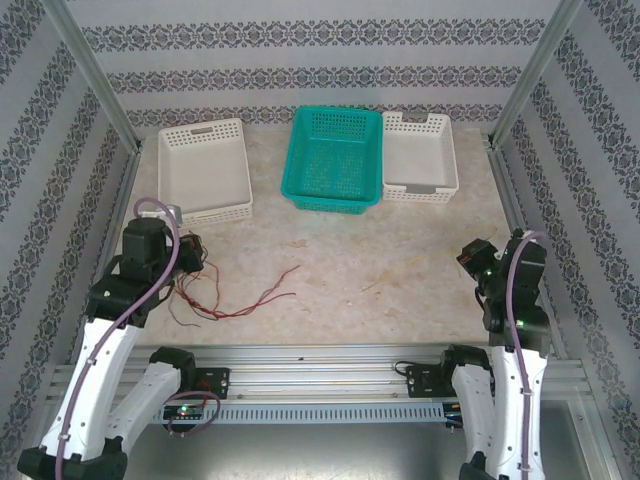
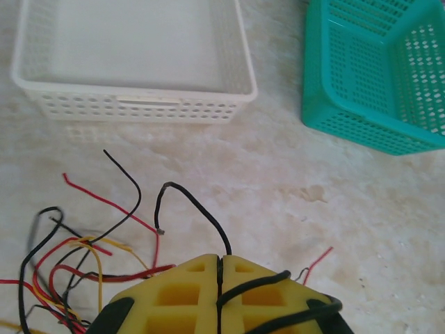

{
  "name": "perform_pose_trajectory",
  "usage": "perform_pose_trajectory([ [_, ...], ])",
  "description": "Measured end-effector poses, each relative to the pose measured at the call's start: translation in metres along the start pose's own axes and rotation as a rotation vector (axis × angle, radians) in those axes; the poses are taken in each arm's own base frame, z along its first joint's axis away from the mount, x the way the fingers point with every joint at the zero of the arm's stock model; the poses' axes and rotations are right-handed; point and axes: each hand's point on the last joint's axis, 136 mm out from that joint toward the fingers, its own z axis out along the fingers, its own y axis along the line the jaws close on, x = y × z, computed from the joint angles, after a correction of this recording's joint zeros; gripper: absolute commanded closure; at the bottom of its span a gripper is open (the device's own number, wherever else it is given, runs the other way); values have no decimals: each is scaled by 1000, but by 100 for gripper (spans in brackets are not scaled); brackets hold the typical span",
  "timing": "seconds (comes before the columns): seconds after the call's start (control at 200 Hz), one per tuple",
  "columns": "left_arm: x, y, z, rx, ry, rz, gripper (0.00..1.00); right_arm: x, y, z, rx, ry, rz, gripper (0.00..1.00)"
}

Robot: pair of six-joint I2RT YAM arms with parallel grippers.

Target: Untangle the cables

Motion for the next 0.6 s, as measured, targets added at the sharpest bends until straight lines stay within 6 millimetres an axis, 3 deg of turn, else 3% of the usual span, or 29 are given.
perform_pose_trajectory([
  [0.37,3,-68,31,185,80,140,100,-40,80,5,-114,-22,-156,100],
  [0.6,-14,-108,46,268,69,254,100,-54,114,32,-76,-43,-312,100],
])
